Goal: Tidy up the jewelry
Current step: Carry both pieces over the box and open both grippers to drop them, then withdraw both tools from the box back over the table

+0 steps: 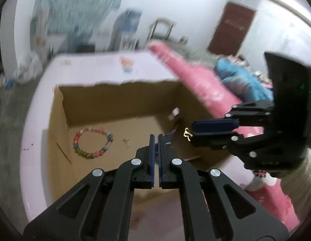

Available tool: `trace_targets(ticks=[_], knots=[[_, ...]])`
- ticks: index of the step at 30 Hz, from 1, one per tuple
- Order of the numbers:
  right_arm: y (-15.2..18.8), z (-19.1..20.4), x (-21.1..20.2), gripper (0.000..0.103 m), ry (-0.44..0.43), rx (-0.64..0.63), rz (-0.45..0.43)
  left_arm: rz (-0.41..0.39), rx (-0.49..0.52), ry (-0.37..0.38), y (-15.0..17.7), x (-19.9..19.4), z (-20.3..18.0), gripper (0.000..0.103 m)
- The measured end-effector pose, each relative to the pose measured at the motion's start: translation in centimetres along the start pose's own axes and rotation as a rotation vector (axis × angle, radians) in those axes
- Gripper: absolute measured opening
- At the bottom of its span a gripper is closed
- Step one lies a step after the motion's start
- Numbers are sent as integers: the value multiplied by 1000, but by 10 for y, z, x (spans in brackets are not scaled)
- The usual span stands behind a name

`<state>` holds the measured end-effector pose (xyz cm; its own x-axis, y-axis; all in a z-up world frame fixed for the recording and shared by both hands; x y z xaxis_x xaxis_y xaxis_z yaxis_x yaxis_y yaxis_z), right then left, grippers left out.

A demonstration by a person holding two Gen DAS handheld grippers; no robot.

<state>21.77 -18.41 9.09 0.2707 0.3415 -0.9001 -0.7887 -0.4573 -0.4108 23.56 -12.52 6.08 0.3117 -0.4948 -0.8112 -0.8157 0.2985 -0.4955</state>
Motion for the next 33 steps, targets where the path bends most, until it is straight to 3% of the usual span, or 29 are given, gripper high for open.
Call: trace_targets(ticks=[3,5,7,11,16,21,24,28,33], knots=[[-17,-27,37,17,4,111,112,122,-67,-25,-13,38,27,2],[-20,-44,55,17,6,178,173,169,-100,0,-16,50,34,2],[-22,-56,68,17,7,217,215,202,-141,-20,-17,61,45,3],[-26,-69,78,17,30,247,220,220,-190,4,-24,72,51,17],[-28,-76,76,17,49,257,199,207,-194,24,-23,66,48,22],[-29,-80,61,19,40,283,149,177,-200,23,-23,60,50,23],[-28,-80,45,22,38,297,109,135,-186,5,-25,48,49,32],[-16,-65,-5,29,59,287,-12,40,-132,-31,-21,9,41,44],[26,-31,-68,43,61,252,-182,-67,-59,-60,11,-54,28,62]])
Point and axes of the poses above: each gripper's, at about its wrist camera, not at the fingertips, and x roughly the way its jaws point, z to its left, y to its underside, the point moved 9 cm from there along x, roughly the way its jaws point, and after that the axes turned 12 degrees about z, right-handed, at the moved point
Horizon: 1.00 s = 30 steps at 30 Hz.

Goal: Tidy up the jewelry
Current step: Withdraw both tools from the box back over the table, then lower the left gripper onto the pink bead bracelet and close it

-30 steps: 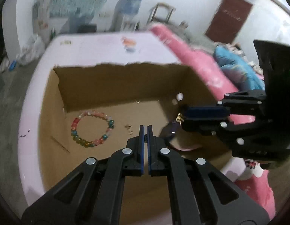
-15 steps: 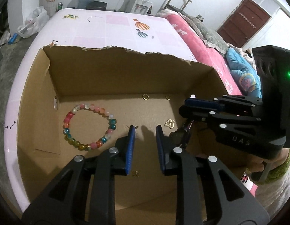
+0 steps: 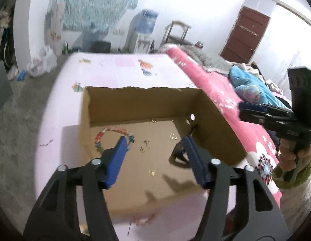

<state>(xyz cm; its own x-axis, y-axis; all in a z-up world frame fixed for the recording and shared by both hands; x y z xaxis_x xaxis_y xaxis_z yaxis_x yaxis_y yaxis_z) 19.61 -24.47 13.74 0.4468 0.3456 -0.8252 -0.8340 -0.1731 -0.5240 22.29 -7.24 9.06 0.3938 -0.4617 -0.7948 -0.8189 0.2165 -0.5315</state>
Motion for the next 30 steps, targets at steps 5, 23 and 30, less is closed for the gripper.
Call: trace_targets(ticks=[5,23,30], knots=[[69,23,-40,49,-30,4,-93,-51,26,-11,56,-46,0,70],[141,55,88,42,19,106,2,77,235,-213,150,70,-21,48],[133,55,125,30,38,30,60,108,232,-203,151,84,-13,36]])
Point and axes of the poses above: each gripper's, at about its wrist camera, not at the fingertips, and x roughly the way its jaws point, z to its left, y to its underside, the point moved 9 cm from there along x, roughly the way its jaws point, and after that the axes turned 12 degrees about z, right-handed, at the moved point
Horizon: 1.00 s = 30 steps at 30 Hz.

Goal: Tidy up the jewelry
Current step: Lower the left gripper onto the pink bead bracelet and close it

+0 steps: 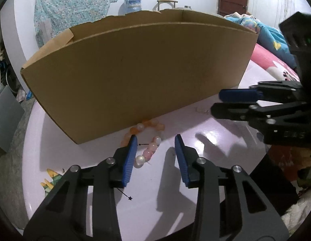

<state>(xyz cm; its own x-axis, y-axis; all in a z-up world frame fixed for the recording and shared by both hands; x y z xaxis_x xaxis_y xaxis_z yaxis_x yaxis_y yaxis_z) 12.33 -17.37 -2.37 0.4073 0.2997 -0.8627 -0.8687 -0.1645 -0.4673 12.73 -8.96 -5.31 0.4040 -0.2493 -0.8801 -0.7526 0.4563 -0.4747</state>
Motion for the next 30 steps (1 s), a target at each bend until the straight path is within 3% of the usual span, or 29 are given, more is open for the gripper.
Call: trace_targets(ticks=[10,14,24,30], knots=[[-6,8,19,16,61,-79,27,4,10,-4,0,5,-3,35],[-9,15,22,5,61,-101,42,6,4,3,-1,5,-3,35],[1,6,15,5,48,-48,53,9,2,6,0,5,-3,35],[13,-4,-1,5,25,33,28,9,3,11,5,2,-7,28]])
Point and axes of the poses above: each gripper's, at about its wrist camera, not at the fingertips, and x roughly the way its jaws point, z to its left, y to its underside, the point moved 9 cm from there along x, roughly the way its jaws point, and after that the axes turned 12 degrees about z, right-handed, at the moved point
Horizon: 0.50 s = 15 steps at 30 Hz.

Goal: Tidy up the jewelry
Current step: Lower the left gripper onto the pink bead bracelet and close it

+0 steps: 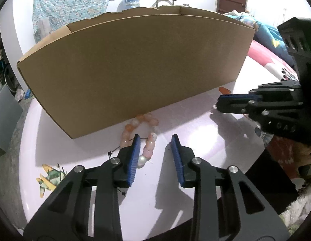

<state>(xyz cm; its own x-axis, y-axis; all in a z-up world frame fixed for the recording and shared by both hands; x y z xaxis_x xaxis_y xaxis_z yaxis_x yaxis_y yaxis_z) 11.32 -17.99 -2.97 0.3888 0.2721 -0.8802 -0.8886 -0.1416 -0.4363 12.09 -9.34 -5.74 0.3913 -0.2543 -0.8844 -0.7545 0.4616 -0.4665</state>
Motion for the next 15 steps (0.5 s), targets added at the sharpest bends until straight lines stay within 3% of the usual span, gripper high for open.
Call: trace_targets(ticks=[9,15], knots=[[12,-5,-16,5,-28,65,-46,-7,-13,9,5,-3,-4,10],[11,-6,-31,5,-43,63,-87,-20,-48,37,6,-6,-3,8]])
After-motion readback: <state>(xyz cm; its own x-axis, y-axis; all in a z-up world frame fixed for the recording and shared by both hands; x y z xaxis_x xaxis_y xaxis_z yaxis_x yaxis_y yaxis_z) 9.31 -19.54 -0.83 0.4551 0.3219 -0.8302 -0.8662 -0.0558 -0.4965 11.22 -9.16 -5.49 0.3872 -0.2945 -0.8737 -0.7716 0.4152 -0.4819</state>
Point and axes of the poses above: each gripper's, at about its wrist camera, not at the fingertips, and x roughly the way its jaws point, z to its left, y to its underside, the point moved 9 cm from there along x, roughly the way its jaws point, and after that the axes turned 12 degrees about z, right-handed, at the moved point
